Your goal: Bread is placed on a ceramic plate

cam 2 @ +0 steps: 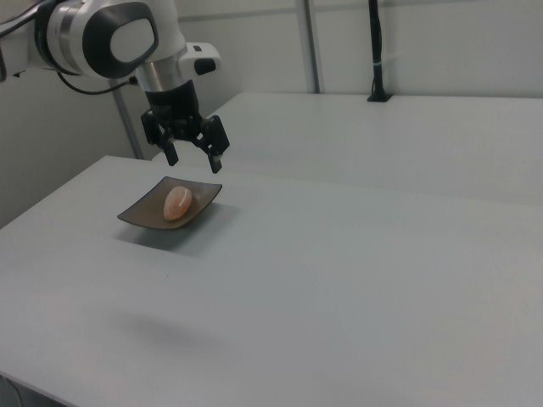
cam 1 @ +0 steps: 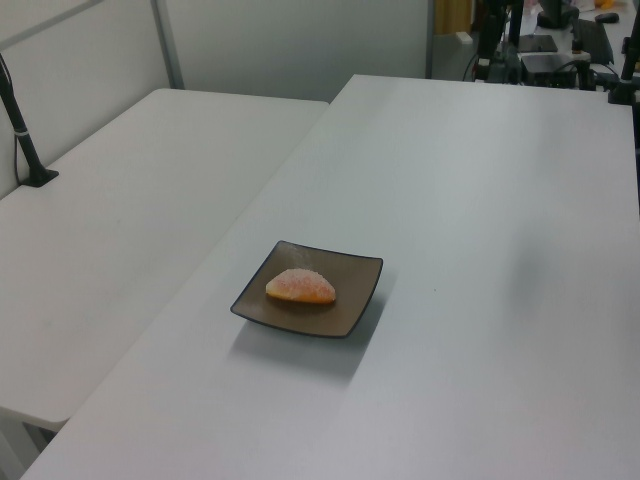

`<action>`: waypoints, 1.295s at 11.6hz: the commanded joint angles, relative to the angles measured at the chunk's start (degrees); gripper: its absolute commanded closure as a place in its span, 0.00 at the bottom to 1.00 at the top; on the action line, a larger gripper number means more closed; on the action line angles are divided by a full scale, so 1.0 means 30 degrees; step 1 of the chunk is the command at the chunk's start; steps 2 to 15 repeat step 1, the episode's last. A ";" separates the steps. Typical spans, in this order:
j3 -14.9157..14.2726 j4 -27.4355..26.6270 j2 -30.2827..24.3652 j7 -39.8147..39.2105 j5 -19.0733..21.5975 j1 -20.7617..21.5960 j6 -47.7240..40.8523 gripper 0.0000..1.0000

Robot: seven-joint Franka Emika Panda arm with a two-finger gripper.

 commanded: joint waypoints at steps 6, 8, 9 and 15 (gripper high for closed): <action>0.0094 -0.0154 -0.0152 -0.0293 -0.0174 -0.0073 0.0353 0.00; 0.0094 -0.0154 -0.0152 -0.0293 -0.0174 -0.0073 0.0353 0.00; 0.0094 -0.0154 -0.0152 -0.0293 -0.0174 -0.0073 0.0353 0.00; 0.0094 -0.0154 -0.0152 -0.0293 -0.0174 -0.0073 0.0353 0.00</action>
